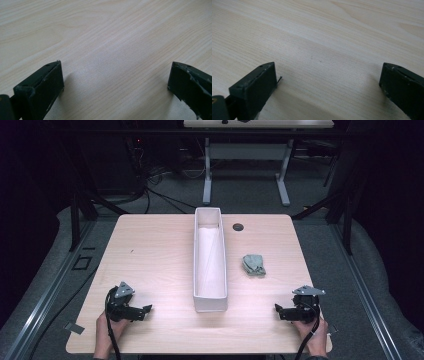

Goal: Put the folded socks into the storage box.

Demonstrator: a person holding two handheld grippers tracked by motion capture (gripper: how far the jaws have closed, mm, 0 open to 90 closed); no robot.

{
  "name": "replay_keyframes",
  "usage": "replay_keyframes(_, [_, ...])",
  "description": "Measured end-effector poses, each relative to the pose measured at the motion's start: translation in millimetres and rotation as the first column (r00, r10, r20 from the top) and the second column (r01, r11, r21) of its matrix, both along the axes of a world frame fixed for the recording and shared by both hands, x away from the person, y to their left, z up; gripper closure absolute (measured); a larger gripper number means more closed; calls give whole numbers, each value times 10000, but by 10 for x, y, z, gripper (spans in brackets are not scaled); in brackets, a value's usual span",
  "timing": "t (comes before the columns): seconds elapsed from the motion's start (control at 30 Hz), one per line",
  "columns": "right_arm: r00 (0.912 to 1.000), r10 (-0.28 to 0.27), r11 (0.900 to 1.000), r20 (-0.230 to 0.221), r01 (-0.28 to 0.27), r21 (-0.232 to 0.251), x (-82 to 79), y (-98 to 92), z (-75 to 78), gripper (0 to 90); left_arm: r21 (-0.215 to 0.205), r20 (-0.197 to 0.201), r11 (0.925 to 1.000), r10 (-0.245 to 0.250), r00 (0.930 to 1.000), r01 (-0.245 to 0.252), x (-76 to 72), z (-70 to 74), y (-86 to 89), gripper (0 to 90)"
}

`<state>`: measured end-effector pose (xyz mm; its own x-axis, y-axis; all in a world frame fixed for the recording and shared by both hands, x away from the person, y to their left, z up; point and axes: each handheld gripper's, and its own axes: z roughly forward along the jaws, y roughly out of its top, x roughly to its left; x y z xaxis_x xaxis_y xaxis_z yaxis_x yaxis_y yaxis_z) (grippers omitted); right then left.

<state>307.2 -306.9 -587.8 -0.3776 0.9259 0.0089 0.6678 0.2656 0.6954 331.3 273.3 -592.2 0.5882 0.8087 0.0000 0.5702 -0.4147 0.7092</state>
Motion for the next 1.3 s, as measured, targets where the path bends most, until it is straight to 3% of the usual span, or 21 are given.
replay_keyframes(0.27, [9999, -139, 9998, -21, 139, 122, 28, 25, 27, 8, -7, -11, 10000, -1, 10000, 1, 1, 1, 0, 1])
replay_keyframes(0.33, [9999, -128, 9996, -45, 129, 241, 36, 33, 79, 8, -8, -13, 10000, -2, 10000, 2, 1, 1, 0, 1])
replay_keyframes(0.4, [10000, 30, 9975, -21, -28, 708, 50, 50, 192, 8, -13, -11, 10000, 2, 10000, -2, 1, 0, 0, 1])
replay_keyframes(0.47, [9999, -98, 9980, 55, 94, 625, 56, 67, 233, 8, -14, -13, 10000, 2, 10000, -2, 1, 0, 0, 1])
replay_keyframes(0.6, [9992, 393, 9929, -28, -388, 1122, 144, 127, 395, 8, -12, -10, 10000, 3, 10000, -4, 1, 0, 0, 1])
replay_keyframes(0.83, [9973, 733, 9928, -57, -724, 954, 322, 287, 620, 4, -10, -12, 10000, 2, 10000, -2, 1, 0, 0, 1])
replay_keyframes(1.0, [9951, 974, 9893, -143, -952, 1107, 466, 378, 714, 8, -11, -13, 10000, 2, 10000, -2, 1, 0, 0, 1])
replay_keyframes(1.03, [9959, 895, 9922, -164, -877, 887, 536, 425, 747, 8, -7, -7, 10000, -3, 10000, 3, 2, 1, 0, 1])
replay_keyframes(1.07, [9894, 1419, 9808, -315, -1362, 1397, 584, 425, 751, 8, -9, -13, 10000, 1, 10000, -1, 1, 1, 0, 1])
replay_keyframes(1.1, [9894, 1419, 9808, -315, -1362, 1397, 584, 425, 751, 8, -9, -13, 10000, 1, 10000, -1, 1, 1, 0, 1])
replay_keyframes(1.13, [9949, 985, 9911, -211, -962, 924, 641, 488, 769, 8, -11, -2, 10000, -1, 10000, 1, 2, 0, 0, 1])
replay_keyframes(1.27, [9880, 1488, 9816, -412, -1426, 1268, 753, 539, 778, 7, -8, -5, 10000, 0, 10000, 0, 2, 1, 0, 1])
replay_keyframes(1.3, [9924, 1168, 9897, -393, -1130, 882, 785, 578, 787, 7, -10, 0, 10000, 0, 10000, 0, 2, 0, 0, 1])
